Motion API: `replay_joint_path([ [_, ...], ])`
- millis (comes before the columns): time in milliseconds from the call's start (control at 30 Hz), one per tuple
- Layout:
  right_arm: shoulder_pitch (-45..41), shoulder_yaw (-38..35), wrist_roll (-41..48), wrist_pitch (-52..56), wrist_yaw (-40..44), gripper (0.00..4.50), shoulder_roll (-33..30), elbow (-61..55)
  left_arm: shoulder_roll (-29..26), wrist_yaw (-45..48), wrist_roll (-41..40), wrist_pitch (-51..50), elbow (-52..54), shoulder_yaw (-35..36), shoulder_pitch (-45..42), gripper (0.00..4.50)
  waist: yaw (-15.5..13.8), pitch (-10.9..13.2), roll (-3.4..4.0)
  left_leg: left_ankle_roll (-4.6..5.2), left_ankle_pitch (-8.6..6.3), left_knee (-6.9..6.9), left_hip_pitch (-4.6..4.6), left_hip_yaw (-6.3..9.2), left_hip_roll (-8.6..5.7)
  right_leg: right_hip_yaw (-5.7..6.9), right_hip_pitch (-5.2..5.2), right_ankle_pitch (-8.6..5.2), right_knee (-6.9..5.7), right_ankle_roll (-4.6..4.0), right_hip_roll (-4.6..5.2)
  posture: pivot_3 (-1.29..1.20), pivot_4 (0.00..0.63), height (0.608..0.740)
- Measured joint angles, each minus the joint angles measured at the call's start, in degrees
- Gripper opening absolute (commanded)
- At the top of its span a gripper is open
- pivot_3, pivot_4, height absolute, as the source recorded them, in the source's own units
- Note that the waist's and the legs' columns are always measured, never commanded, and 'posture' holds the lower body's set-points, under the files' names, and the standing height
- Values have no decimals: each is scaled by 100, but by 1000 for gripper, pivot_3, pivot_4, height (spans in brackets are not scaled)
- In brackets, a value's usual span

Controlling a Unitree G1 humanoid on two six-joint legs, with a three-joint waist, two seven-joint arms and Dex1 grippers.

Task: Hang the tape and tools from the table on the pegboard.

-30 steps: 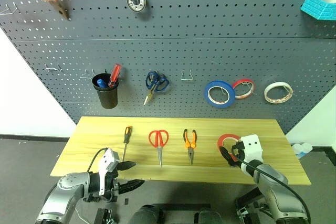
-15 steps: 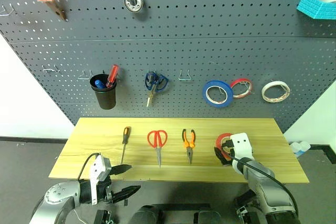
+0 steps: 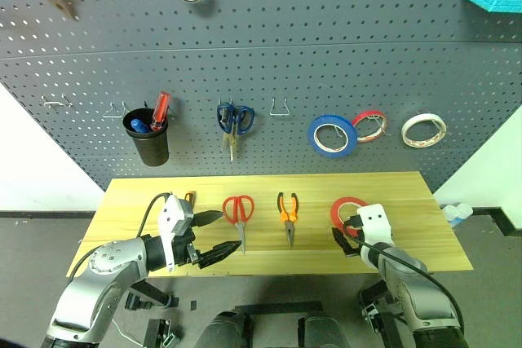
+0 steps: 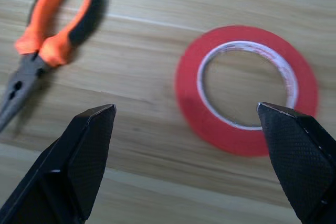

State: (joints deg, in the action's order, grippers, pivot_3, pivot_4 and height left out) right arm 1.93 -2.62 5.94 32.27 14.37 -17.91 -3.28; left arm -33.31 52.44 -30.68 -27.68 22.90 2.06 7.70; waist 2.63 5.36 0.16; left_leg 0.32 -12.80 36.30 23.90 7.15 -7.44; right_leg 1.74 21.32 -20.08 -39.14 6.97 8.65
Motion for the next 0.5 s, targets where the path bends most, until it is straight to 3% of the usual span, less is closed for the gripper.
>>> replay_joint_path([
  [500, -482, -11, -66, 27, -80, 4500, -54, 172, -538, 99, -237, -339, 252, 75, 249, 4481, -59, 228, -6, 1, -1, 3, 19, 0, -4, 0, 13, 0, 3, -2, 3, -57, 157, 681],
])
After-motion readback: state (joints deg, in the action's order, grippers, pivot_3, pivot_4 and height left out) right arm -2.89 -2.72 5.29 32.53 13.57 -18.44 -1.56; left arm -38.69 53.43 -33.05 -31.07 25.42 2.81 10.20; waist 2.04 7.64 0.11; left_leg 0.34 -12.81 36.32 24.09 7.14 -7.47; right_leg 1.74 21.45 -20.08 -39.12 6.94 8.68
